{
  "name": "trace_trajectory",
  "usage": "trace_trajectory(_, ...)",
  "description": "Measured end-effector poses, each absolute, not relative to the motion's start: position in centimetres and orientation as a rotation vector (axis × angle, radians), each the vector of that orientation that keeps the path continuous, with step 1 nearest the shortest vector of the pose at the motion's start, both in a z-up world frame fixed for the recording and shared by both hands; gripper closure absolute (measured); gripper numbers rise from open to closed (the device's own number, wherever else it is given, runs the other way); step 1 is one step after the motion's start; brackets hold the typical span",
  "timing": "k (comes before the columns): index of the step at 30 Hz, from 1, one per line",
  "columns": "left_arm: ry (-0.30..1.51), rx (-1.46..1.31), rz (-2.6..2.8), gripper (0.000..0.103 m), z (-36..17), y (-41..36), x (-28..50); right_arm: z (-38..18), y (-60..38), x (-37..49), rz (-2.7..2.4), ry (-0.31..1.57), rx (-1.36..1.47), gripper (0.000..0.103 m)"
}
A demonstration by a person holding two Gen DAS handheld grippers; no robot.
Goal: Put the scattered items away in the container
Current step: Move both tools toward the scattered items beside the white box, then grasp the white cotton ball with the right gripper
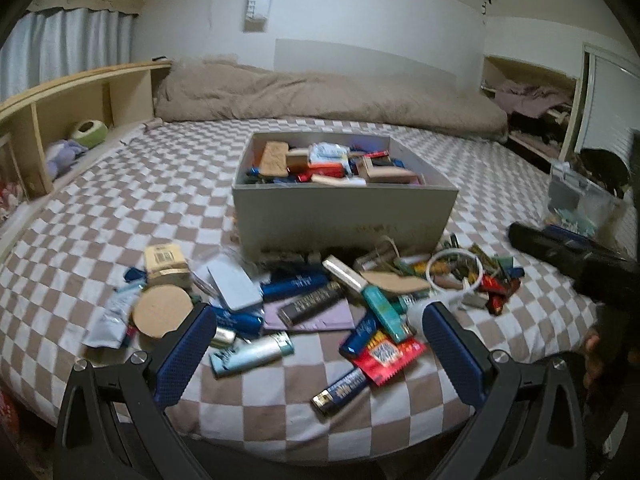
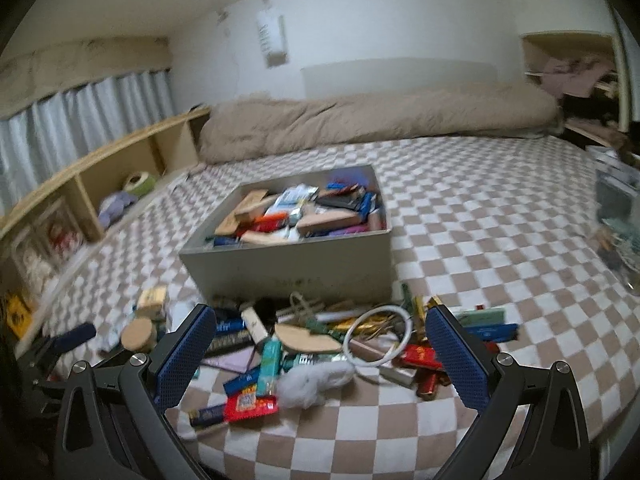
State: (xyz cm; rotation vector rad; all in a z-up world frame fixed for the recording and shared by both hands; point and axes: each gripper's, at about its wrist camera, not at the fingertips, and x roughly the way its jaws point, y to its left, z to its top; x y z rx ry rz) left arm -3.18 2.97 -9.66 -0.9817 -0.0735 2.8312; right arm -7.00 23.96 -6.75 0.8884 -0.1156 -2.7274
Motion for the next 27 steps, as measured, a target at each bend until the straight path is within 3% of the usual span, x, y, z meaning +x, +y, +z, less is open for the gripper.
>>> trace_trajectory(6,-0.097,-1.021,2.779,0.0,-12.1,3.7,-3.2,-10.2,22.3,-9.6,-2.538,0.102,1.112,0.0)
trace_trajectory(23,-0.103,-1.292,2.621,0.0,-18.0,4.2,-4.4,-18.2,20.3,-15.6,-2.197,0.223,1.576,0.0)
trace_trajectory(27,-0.087,-1.388,2.627,0.0,-19.1,3.7,-4.9,-19.2,19.6,-16.6,-2.149,0.283,1.608,0.019)
